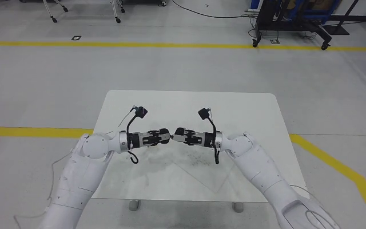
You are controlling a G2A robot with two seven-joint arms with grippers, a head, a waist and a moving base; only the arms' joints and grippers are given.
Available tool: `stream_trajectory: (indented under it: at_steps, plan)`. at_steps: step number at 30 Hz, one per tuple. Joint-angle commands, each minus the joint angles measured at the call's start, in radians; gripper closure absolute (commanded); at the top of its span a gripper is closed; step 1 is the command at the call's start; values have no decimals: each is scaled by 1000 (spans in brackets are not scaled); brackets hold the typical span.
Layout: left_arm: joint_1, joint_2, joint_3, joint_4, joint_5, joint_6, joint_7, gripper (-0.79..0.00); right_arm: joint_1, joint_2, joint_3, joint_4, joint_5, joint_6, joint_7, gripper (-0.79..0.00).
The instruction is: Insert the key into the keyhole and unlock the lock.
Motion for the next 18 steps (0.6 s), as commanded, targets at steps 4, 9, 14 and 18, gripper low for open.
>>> stream_trajectory:
  at_steps: [4, 9, 14, 18]
  plan:
    - [-14, 2, 10, 17, -26, -21, -16, 0, 9, -4, -19, 15, 61, -12, 38, -206]
    - [-18, 6, 14, 23, -37, -32, -18, 0, 20, -7, -32, 35, 90, -20, 48, -111]
    - [-20, 9, 21, 23, -37, -29, -15, 0, 20, -8, -43, 33, 114, -42, 65, 0]
    - [-25, 13, 26, 19, 2, -23, 5, 0, 21, -6, -48, 36, 160, -55, 103, 0]
